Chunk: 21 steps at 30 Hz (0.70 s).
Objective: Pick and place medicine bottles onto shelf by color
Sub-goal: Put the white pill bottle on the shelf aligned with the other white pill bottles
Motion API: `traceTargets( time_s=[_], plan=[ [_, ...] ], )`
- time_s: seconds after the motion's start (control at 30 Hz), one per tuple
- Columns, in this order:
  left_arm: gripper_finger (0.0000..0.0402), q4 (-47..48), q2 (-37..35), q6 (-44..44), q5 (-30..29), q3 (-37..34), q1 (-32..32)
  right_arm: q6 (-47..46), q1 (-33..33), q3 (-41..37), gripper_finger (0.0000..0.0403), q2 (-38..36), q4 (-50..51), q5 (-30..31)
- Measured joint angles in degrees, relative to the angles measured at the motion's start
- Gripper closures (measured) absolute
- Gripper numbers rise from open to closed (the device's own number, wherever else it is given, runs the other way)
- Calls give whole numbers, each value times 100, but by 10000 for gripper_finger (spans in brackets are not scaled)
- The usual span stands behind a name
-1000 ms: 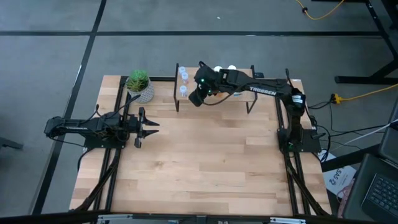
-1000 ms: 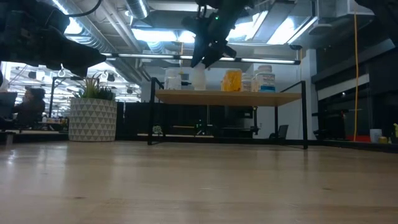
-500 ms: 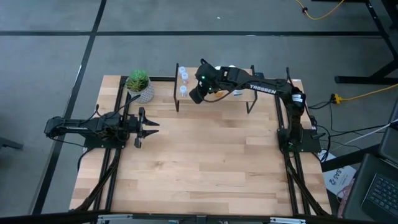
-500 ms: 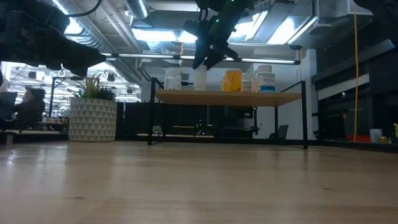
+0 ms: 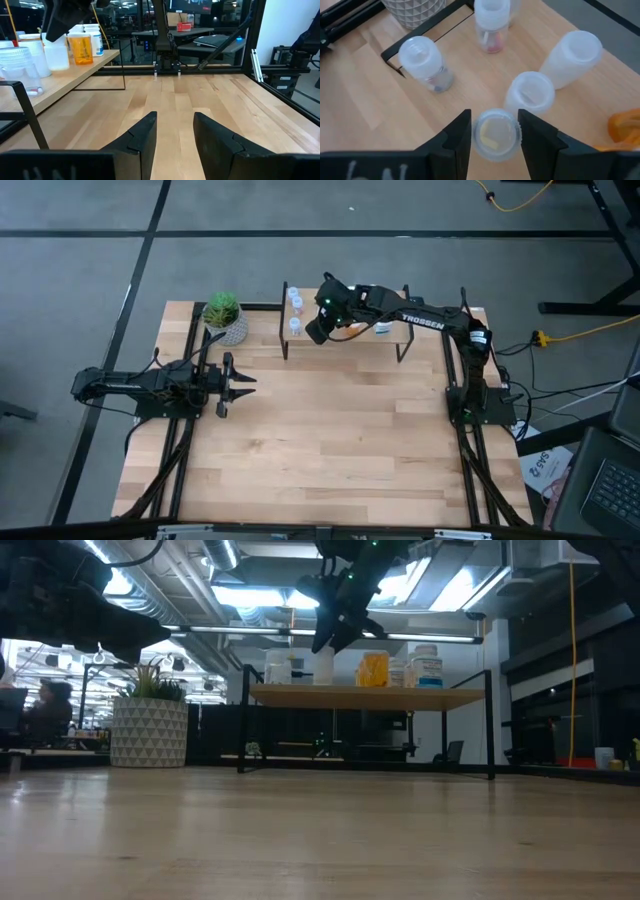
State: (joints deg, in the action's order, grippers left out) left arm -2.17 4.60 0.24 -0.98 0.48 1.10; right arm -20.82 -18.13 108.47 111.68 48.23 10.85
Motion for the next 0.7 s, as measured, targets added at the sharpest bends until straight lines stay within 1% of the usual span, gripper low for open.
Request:
traceTargets(
  time_s=[0.13,0.17,0.33,0.43,0.53,0.7],
  plan=[
    [280,0,-1,0,0,0,-1,5,6,0,263,0,2,-42],
    [280,0,-2,0,0,-1,-2,20,17,0,258,0,2,-42],
    [280,0,0,0,0,-1,-1,27,33,0,204,0,2,-42],
    [280,1,-1,-1,0,-1,-1,27,28,0,181,0,0,-36],
    [280,0,-1,-1,0,-1,-1,11,28,0,173,0,-9,-1],
    [280,0,-2,-1,-1,1,0,15,31,-2,176,0,-247,-9]
  ],
)
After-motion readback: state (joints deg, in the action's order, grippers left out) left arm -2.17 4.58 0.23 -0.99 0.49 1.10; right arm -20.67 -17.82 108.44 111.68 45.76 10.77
